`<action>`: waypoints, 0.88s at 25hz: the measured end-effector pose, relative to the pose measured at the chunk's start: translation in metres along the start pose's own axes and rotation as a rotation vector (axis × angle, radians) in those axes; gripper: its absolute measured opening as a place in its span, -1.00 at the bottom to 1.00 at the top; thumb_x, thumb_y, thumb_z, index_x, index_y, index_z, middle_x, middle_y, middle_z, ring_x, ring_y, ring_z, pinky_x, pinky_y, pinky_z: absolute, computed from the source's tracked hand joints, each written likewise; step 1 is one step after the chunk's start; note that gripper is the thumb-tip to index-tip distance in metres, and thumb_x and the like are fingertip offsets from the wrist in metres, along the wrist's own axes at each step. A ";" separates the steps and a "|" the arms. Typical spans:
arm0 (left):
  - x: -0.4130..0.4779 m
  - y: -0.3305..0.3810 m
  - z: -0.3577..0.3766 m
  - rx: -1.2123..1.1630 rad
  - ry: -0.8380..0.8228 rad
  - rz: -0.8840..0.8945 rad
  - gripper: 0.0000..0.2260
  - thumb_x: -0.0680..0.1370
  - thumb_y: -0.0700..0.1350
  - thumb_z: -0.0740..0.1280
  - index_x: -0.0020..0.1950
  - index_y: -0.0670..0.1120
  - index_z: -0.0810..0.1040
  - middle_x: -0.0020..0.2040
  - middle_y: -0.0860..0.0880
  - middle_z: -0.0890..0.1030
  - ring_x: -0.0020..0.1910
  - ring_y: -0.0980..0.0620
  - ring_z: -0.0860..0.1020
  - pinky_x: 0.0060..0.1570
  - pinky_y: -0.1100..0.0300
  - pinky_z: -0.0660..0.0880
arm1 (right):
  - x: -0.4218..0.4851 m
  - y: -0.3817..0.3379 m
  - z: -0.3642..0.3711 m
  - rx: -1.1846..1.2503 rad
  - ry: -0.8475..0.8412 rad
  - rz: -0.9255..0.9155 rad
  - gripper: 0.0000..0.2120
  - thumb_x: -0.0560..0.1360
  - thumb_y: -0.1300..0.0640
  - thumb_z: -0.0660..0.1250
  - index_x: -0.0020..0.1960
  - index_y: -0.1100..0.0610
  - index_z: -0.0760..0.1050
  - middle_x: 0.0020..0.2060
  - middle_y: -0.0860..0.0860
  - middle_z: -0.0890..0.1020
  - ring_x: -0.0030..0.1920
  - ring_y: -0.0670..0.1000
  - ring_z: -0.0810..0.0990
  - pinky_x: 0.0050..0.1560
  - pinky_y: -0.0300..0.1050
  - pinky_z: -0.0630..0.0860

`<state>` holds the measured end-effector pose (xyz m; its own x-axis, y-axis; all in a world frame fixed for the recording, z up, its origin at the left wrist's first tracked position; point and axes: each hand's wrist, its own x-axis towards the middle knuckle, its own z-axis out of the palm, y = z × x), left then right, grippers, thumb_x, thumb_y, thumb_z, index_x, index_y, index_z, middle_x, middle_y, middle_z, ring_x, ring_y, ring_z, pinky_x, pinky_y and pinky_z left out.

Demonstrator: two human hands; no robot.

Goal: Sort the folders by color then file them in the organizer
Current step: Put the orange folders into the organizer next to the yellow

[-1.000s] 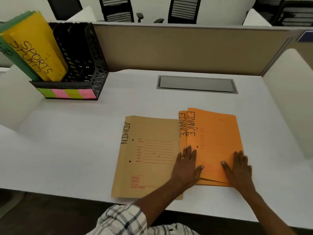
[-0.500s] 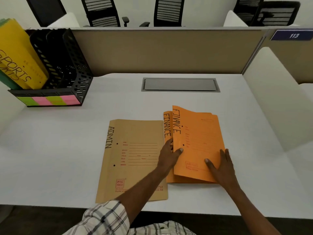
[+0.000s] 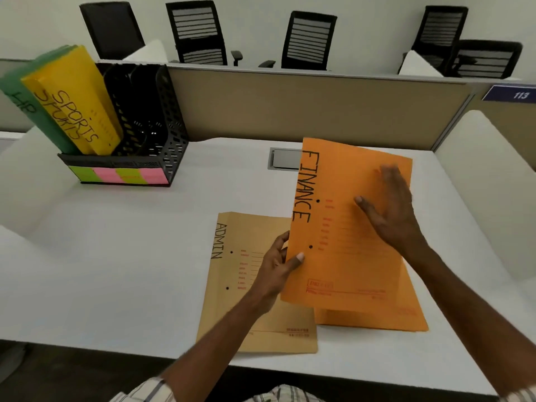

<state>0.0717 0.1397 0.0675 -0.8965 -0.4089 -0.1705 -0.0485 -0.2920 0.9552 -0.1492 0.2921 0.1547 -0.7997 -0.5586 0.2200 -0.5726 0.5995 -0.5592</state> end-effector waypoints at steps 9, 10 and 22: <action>-0.058 0.058 -0.163 -0.148 0.128 0.041 -0.54 0.63 -0.11 0.36 0.50 0.10 0.33 0.34 -0.04 0.62 0.27 -0.13 0.63 0.16 -0.18 0.62 | 0.026 -0.173 0.076 0.411 -0.057 0.139 -0.29 0.55 -0.07 0.39 0.57 0.03 0.12 0.52 0.05 0.30 0.48 0.14 0.32 0.35 0.13 0.40; -0.066 0.066 -0.185 -0.096 0.153 0.053 -0.56 0.64 -0.10 0.35 0.49 0.10 0.34 0.34 -0.03 0.62 0.26 -0.10 0.64 0.17 -0.17 0.62 | 0.024 -0.190 0.091 0.471 -0.063 0.160 -0.34 0.56 -0.01 0.39 0.55 0.04 0.16 0.48 0.05 0.36 0.45 0.14 0.37 0.31 0.13 0.43; -0.073 0.150 -0.365 0.448 0.457 0.206 -0.58 0.63 -0.04 0.38 0.48 -0.04 0.43 0.34 -0.03 0.60 0.26 -0.06 0.60 0.23 -0.14 0.59 | 0.100 -0.381 0.193 0.901 -0.263 0.147 -0.49 0.58 0.24 0.35 0.49 0.09 0.30 0.35 0.04 0.51 0.31 0.09 0.52 0.34 0.20 0.48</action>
<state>0.2910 -0.1898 0.1345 -0.6350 -0.7717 0.0346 -0.1631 0.1777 0.9705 0.0240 -0.1025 0.2355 -0.7235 -0.6898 -0.0273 -0.0270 0.0678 -0.9973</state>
